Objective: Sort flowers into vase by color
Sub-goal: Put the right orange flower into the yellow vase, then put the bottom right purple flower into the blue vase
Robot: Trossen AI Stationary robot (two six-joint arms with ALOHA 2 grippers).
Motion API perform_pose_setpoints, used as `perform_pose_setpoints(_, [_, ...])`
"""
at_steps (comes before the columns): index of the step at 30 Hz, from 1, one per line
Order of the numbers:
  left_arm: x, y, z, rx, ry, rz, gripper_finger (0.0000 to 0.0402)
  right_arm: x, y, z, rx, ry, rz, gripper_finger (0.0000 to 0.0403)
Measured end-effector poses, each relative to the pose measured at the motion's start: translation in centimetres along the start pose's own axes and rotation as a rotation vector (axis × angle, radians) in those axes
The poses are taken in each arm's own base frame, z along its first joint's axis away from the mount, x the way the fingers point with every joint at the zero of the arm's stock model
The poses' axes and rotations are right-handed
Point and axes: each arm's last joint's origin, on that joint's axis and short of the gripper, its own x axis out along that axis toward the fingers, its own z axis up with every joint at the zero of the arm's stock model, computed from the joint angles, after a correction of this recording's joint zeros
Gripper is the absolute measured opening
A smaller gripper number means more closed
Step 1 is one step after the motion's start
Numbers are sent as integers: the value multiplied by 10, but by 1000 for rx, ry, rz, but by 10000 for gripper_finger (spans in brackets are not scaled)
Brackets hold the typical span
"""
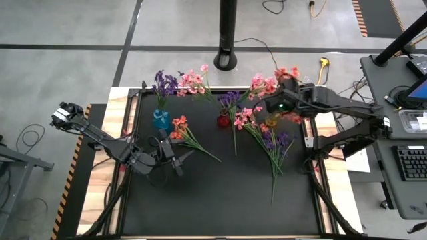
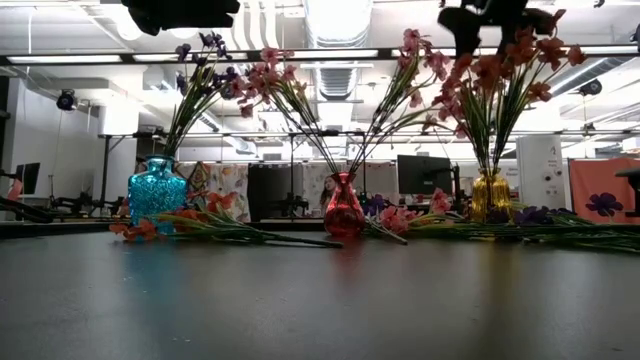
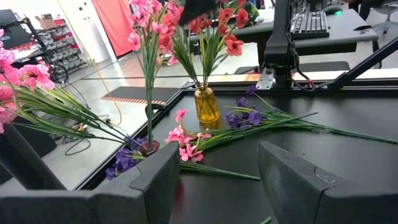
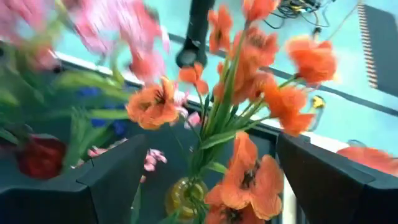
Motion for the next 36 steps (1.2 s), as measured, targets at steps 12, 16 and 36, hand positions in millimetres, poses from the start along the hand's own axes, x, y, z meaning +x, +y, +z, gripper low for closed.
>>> perform_pose_setpoints(12, [-1,-5,-4,-75,44,-162,198,-59,-32,26,139,-131,204,352])
perform_pose_setpoints(16, [-2,-11,-7,-165,109,-344,198,-75,-31,26,115,-172,305,352])
perform_pose_setpoints(36, [-54,-49,-52,-380,601,-582,198,-141,90,-29,-302,-156,971,352])
